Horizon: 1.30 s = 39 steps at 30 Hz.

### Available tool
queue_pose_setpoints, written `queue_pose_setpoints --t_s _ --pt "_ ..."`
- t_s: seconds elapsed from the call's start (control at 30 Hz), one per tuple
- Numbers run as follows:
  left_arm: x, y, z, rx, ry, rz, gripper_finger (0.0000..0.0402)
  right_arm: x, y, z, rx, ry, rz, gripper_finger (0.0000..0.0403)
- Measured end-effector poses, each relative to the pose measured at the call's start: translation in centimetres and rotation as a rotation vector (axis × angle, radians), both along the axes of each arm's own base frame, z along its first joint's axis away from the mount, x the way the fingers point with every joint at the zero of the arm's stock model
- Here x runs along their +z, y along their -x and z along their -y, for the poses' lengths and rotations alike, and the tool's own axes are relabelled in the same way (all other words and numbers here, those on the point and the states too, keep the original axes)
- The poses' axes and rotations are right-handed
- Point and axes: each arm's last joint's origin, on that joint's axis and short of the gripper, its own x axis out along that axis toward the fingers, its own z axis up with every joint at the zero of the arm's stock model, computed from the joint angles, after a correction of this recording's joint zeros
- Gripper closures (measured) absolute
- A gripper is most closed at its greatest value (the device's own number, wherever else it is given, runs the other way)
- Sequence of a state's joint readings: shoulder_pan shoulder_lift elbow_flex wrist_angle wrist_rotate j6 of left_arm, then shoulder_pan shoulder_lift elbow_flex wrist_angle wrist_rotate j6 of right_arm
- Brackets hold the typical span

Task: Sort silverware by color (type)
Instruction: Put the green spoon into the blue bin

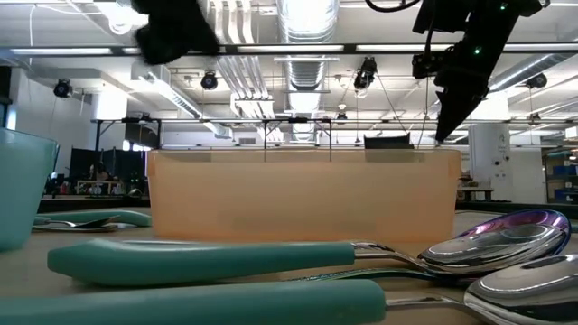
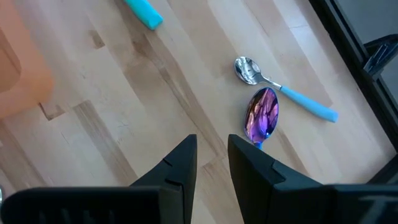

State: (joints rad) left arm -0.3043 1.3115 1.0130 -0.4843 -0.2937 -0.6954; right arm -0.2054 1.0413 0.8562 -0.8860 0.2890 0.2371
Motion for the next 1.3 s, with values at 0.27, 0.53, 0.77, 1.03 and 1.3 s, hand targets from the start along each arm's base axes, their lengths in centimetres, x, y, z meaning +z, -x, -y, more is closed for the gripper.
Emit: queue_pose_setpoints --t_s 0.27,0.53,0.77,1.03,1.3 --pt "4.0 -1.6 -0.7 -0.323 0.123 0.381 0.0333 0.0 0.0 0.0 -0.016 -0.018 0.009 0.0321" --pt "1.8 -3.3 -1.3 -0.52 0.198 0.313 0.0333 -0.1 -0.1 0.0 -0.033 -0.021 0.014 0.0321" --pt "1.6 -3.5 -5.5 -0.649 0.166 0.324 0.0333 -0.1 -0.1 0.0 -0.037 -0.012 0.013 0.0321" --pt "2.8 -3.4 -9.7 -0.595 0.027 0.384 0.0381 -0.1 -0.1 0.0 -0.036 -0.013 0.014 0.0321" --pt "1.6 -4.0 -11.8 -0.422 -0.101 0.307 0.0367 -0.1 -0.2 0.0 -0.036 -0.013 0.017 0.0321"
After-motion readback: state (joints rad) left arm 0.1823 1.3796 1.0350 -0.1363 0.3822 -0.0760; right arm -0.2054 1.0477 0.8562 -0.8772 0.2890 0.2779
